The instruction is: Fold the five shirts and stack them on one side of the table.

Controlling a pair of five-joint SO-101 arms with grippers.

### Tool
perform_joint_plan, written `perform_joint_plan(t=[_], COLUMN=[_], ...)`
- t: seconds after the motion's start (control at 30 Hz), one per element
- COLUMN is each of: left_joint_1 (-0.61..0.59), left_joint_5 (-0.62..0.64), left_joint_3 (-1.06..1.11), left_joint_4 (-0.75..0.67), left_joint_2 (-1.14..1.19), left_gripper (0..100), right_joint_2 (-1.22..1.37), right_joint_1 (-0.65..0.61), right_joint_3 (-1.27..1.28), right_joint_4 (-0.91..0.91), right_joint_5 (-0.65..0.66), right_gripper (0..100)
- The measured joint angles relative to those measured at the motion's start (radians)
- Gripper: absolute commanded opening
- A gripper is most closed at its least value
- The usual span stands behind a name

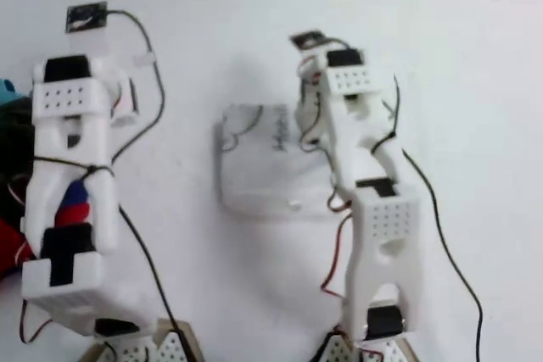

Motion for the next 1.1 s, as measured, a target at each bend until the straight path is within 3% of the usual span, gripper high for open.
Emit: perform_joint_plan(t=[0.23, 0.3, 0.4, 0.47, 0.73, 1.1], left_joint_1=[-0.031, -0.032, -0.029, -0.031, -0.031, -0.029], left_joint_5=[-0.002, -0.002, -0.002, -0.002, -0.002, -0.002], left_joint_3=[0.026, 0.026, 0.026, 0.026, 0.029, 0.029], left_joint_4=[-0.043, -0.043, -0.043, -0.043, -0.046, -0.046], left_joint_2=[0.0, 0.0, 0.0, 0.0, 0.0, 0.0], left_gripper=[3, 3, 3, 3, 3, 3], right_joint_2=[0.072, 0.078, 0.081, 0.081, 0.086, 0.094], right_joint_1=[-0.044, -0.054, -0.06, -0.064, -0.018, 0.318], right_joint_3=[-0.018, -0.018, -0.018, -0.018, -0.054, -0.385], right_joint_4=[0.005, 0.005, 0.015, 0.023, 0.054, 0.063], right_joint_5=[0.0, 0.0, 0.0, 0.018, 0.112, 0.453], right_gripper=[30.7, 21.9, 0.4, 4.3, 2.0, 2.0])
